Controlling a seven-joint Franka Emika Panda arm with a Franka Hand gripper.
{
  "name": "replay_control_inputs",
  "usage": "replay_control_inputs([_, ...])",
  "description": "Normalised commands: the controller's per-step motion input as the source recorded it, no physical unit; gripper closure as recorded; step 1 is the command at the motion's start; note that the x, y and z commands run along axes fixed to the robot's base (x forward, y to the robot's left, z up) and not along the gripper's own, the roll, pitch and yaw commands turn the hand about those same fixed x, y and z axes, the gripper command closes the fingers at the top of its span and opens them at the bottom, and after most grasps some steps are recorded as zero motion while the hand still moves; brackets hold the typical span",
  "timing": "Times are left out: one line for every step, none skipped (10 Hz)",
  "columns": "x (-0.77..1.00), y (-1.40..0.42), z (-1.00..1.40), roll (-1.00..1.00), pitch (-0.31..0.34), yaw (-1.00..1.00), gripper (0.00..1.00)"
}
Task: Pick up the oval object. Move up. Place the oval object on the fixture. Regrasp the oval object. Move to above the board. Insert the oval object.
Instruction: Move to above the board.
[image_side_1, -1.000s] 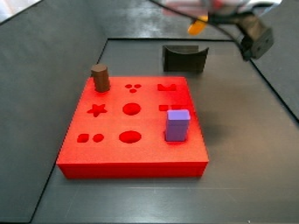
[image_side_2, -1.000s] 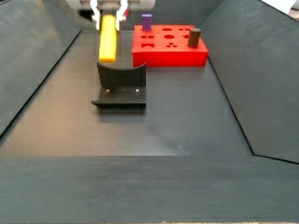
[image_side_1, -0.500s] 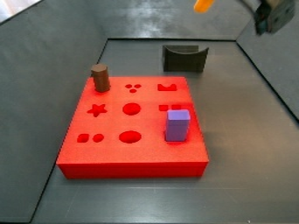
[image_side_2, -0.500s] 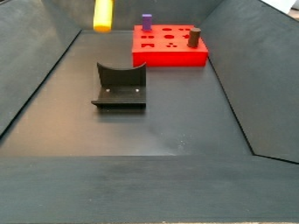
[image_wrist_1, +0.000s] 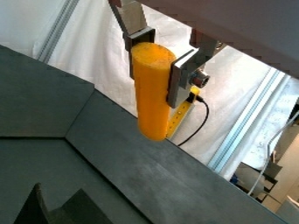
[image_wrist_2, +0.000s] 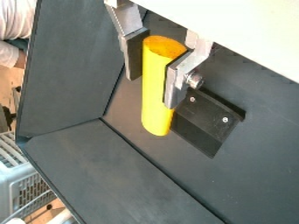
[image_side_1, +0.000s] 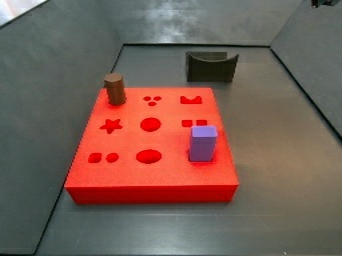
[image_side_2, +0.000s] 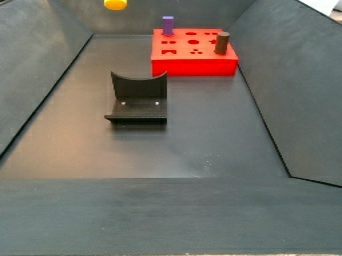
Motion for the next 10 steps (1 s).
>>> replay_control_inputs([0.04, -0.02, -0.01, 0.00, 0.027, 0.22, 1.00])
replay_control_inputs([-0.86, -1.00, 0.48, -1.00, 0.016, 0.04, 1.00])
replay_control_inputs([-0.87, -1.00, 0.51, -1.00, 0.002, 0.03, 1.00])
replay_control_inputs([-0.91, -1.00, 0.53, -1.00, -0.019, 0.03, 1.00])
replay_control_inputs([-0.99, -1.00, 0.52, -1.00, -0.043, 0.03, 1.00])
replay_control_inputs([-0.99, -1.00, 0.52, -1.00, -0.046, 0.03, 1.00])
replay_control_inputs([-1.00, -0.96, 0.51, -1.00, -0.056, 0.03, 1.00])
replay_control_inputs([-0.87, -0.82, 0.42, -1.00, -0.058, 0.03, 1.00])
replay_control_inputs([-0.51, -0.43, 0.23, -1.00, -0.070, 0.02, 1.00])
replay_control_inputs([-0.25, -0.18, 0.10, -1.00, -0.064, 0.01, 1.00])
